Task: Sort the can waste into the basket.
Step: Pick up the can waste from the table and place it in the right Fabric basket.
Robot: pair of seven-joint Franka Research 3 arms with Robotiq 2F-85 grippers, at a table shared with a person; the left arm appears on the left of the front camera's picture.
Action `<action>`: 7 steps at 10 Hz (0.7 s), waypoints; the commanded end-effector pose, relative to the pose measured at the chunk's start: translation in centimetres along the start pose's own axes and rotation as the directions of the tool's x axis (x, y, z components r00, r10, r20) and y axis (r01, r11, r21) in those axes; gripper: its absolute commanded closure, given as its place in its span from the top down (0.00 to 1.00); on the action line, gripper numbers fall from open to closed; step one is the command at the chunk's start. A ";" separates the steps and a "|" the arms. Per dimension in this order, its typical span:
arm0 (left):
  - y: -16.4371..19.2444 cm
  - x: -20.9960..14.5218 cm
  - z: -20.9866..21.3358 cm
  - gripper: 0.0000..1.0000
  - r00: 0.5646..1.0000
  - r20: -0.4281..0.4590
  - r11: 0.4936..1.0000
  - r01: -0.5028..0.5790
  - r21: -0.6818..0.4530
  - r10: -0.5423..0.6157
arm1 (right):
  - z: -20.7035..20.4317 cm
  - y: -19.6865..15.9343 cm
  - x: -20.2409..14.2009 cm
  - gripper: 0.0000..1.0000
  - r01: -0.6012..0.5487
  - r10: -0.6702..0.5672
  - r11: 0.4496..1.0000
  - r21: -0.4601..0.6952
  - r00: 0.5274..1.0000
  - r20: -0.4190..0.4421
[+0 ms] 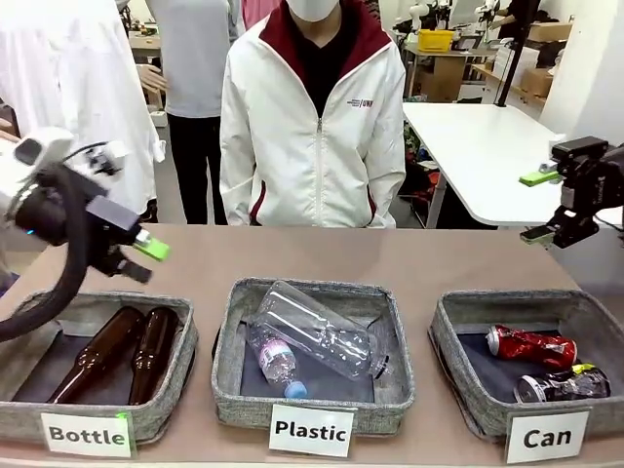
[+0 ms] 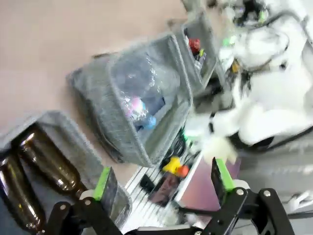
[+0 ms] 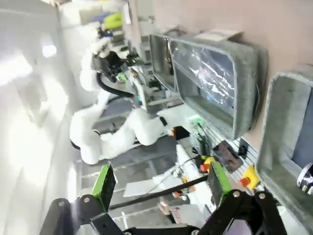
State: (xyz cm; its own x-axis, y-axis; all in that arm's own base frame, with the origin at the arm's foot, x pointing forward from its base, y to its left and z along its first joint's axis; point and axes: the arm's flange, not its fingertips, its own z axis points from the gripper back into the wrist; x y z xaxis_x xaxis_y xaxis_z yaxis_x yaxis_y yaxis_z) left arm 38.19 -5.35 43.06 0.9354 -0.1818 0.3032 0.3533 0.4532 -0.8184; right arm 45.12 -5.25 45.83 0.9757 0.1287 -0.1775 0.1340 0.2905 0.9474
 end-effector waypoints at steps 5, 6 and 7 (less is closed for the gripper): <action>0.0 0.0 0.0 1.00 1.000 0.000 1.000 0.000 0.000 0.000 | 0.0 0.0 0.0 1.00 0.000 0.000 1.000 0.000 1.000 0.000; 0.0 0.0 0.0 1.00 1.000 0.000 1.000 0.000 0.000 0.000 | 0.0 0.0 0.0 1.00 0.000 0.000 1.000 0.000 1.000 0.000; 0.0 0.0 0.0 1.00 1.000 0.000 1.000 0.000 0.000 0.000 | 0.0 0.0 0.0 1.00 0.000 0.000 1.000 0.000 1.000 0.000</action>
State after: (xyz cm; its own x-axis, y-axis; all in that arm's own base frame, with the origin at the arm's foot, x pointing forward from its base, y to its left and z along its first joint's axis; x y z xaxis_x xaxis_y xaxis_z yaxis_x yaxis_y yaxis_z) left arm 38.22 -6.12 43.09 0.9319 -0.1836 0.3129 0.3628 0.4555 -0.8130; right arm 45.37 -5.35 45.59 0.9759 0.1162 -0.1845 0.1454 0.2837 0.9478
